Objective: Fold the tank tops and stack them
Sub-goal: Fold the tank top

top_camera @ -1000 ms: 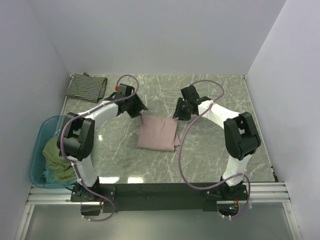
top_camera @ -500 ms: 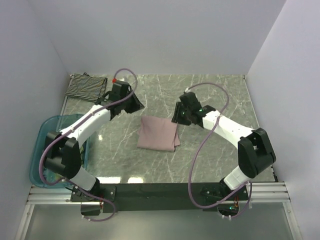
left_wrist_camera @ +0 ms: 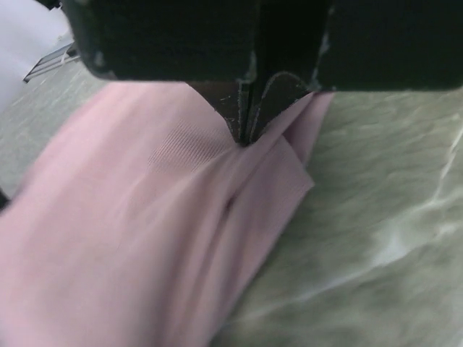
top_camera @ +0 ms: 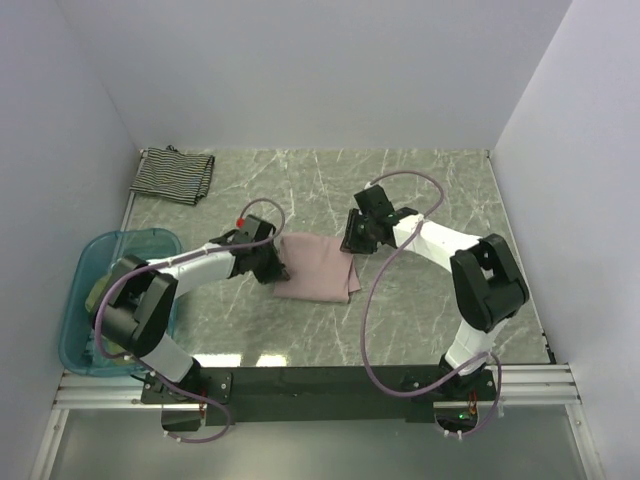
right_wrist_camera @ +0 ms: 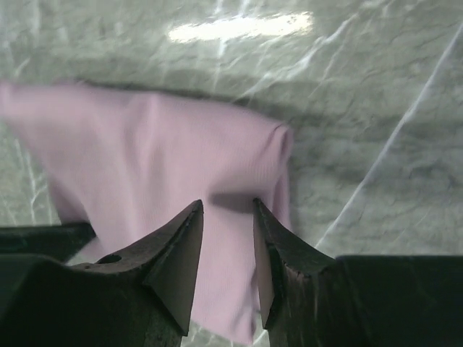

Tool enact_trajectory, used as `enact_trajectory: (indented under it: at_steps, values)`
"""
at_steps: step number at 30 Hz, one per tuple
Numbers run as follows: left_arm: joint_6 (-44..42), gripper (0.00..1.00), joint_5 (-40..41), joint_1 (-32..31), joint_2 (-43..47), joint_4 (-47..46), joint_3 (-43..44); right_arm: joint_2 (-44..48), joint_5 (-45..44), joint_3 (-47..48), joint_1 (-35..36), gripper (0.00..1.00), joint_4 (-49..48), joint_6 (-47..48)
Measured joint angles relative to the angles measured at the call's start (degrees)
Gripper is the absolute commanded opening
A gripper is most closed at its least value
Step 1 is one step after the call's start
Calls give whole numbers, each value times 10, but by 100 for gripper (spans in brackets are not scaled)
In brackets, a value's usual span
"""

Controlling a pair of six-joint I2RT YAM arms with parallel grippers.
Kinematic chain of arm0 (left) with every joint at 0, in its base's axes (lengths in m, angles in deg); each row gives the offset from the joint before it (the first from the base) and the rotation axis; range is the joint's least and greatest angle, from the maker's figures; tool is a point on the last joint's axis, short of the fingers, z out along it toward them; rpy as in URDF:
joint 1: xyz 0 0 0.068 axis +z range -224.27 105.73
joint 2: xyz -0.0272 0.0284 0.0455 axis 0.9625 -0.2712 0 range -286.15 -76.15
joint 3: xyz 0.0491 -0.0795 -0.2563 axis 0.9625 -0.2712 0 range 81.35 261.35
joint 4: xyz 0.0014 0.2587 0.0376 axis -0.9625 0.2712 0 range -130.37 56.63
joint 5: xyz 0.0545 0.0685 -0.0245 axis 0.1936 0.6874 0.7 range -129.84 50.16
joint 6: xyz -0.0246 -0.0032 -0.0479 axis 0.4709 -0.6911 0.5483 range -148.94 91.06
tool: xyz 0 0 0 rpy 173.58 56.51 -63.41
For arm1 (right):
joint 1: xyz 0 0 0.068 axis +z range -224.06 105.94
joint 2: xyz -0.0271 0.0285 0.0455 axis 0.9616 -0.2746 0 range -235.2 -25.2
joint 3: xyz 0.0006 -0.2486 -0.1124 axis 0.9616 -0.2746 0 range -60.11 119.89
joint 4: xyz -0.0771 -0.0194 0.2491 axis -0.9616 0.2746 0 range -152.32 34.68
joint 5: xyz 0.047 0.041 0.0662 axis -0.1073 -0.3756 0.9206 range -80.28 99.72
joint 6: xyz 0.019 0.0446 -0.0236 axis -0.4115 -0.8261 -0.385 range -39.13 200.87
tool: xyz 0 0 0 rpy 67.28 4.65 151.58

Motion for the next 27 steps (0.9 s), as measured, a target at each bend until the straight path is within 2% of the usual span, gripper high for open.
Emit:
enact_trajectory:
  at_steps: [7,14,17,19,20,23,27]
  values:
    - [46,2,5,1,9,-38,-45,-76,19,21,-25,39,-3,1]
    - [38,25,16,1,38,-27,-43,-84,19,39,-34,39,5,6]
    - [21,47,37,4,55,4,-12,-77,10,42,-36,40,14,11]
    - [8,54,39,14,68,11,8,-59,0,42,-37,41,24,14]
    - [3,60,39,23,75,11,12,-47,-6,42,-37,41,28,14]
    - [-12,67,31,47,83,12,14,10,-21,37,-33,43,32,18]
    - [-24,69,2,54,78,12,5,81,-34,31,-15,45,28,33]
